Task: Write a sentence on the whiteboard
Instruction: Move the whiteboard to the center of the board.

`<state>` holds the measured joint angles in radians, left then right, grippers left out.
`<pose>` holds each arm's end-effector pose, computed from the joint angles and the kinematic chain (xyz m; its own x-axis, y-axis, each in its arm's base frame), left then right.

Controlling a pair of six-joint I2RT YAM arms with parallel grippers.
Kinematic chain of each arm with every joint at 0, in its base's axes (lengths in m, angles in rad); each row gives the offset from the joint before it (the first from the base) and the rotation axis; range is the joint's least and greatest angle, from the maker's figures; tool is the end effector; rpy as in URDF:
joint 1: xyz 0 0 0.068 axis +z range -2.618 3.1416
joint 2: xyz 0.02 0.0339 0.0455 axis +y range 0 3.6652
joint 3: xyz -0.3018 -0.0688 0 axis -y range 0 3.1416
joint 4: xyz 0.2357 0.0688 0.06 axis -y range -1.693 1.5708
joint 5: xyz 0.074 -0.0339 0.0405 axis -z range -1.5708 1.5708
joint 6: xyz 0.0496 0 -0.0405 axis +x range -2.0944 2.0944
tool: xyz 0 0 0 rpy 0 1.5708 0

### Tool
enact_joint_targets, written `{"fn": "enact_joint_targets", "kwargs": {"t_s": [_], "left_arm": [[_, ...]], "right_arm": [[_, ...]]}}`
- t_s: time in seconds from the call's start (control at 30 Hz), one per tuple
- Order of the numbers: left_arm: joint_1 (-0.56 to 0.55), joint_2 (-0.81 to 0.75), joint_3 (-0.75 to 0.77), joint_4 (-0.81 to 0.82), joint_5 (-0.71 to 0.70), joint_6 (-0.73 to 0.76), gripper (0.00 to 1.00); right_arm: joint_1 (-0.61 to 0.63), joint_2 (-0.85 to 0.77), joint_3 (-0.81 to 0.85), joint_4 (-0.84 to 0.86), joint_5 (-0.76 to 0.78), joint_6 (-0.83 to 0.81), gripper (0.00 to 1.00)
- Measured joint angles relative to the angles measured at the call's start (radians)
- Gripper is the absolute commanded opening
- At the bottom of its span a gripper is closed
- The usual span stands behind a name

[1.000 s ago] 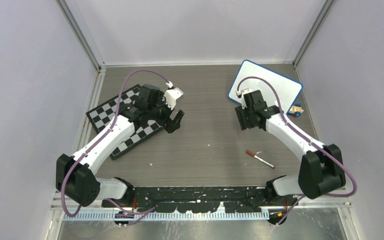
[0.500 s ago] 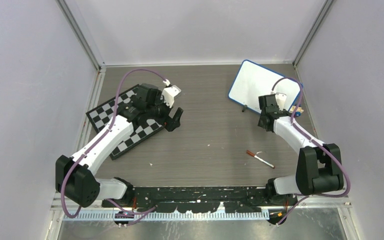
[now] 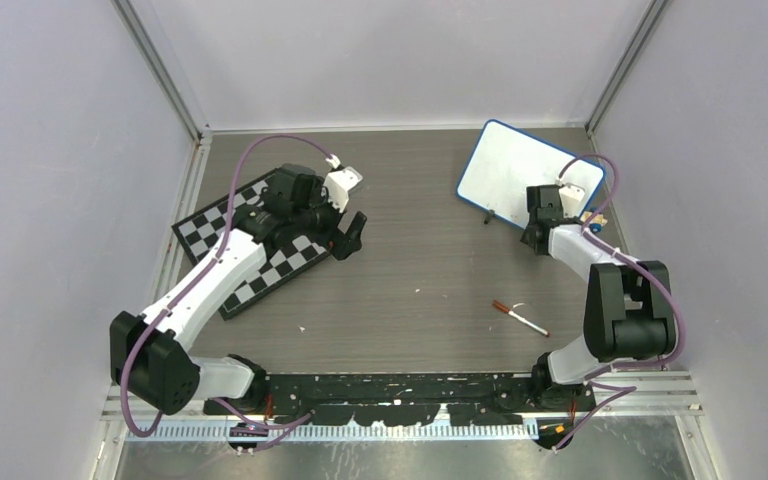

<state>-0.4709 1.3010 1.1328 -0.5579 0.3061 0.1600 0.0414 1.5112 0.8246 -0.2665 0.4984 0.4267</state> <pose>0.2362 -0.1370 0.3435 -0.4832 0.4165 -0.7701 0.7196 0.6900 -0.0784 0.2912 -0.0117 0.2159 -0.6420 0.3372 -0.6885 0.5558 0.8233 -0.1151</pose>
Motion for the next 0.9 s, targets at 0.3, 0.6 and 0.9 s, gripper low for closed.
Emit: {"fn": "enact_joint_targets", "kwargs": {"t_s": [0.3, 0.6, 0.9], "left_arm": [[0.000, 0.000, 0.008, 0.000, 0.000, 0.001, 1.00], [0.000, 0.000, 0.008, 0.000, 0.000, 0.005, 1.00], [0.000, 0.000, 0.008, 0.000, 0.000, 0.009, 1.00]], "right_arm": [[-0.017, 0.085, 0.080, -0.045, -0.058, 0.049, 0.47], [-0.026, 0.131, 0.118, -0.080, -0.074, 0.080, 0.46], [-0.064, 0.175, 0.154, -0.125, -0.082, 0.075, 0.41]]}}
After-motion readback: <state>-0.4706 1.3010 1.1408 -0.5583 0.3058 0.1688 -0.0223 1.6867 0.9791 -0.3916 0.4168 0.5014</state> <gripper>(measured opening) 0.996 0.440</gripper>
